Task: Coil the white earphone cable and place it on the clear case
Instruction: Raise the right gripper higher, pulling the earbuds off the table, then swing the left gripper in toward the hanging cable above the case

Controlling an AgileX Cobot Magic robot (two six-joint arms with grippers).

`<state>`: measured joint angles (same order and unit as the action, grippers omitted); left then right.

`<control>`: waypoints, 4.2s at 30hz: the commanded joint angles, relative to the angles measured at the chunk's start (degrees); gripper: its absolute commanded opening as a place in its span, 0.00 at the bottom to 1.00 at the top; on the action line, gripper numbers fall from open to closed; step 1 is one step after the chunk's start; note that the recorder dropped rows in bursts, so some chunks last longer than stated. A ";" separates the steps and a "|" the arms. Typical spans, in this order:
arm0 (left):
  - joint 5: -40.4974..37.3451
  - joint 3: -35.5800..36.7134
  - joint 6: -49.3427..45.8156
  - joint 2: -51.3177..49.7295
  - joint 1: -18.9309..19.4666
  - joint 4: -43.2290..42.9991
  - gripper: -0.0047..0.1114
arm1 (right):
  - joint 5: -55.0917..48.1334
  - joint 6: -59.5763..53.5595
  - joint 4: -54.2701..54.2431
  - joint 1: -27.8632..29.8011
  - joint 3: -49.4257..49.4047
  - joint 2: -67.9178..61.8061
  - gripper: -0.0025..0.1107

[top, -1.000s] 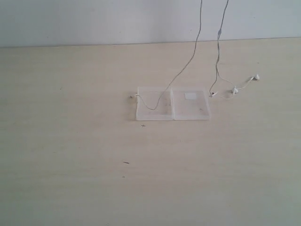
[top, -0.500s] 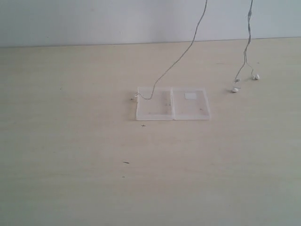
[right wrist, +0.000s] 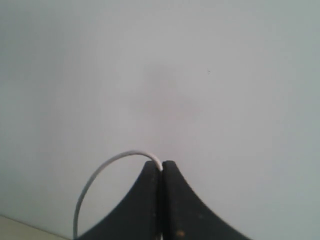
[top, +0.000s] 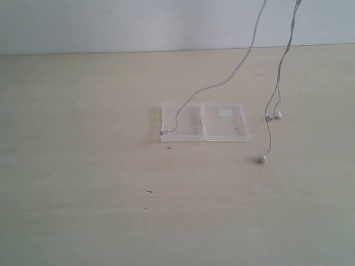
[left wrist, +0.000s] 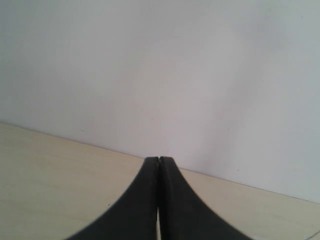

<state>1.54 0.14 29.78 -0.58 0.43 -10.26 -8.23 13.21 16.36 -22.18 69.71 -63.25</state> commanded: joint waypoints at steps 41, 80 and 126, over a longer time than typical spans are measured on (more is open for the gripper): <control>2.54 -0.14 -3.81 0.25 0.12 0.01 0.04 | 16.09 -0.98 -2.86 0.17 -21.43 2.32 0.02; 64.64 -28.42 1.95 -85.78 -11.48 -42.02 0.06 | 22.82 -0.42 -2.38 0.17 -21.43 -3.27 0.02; 49.93 -65.61 -5.55 -121.91 -32.35 -28.93 0.70 | 23.68 -0.05 -0.83 0.17 -21.43 -4.94 0.02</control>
<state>51.93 -64.89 24.43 -121.63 -31.63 -40.13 15.20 13.02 15.10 -22.18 48.46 -68.43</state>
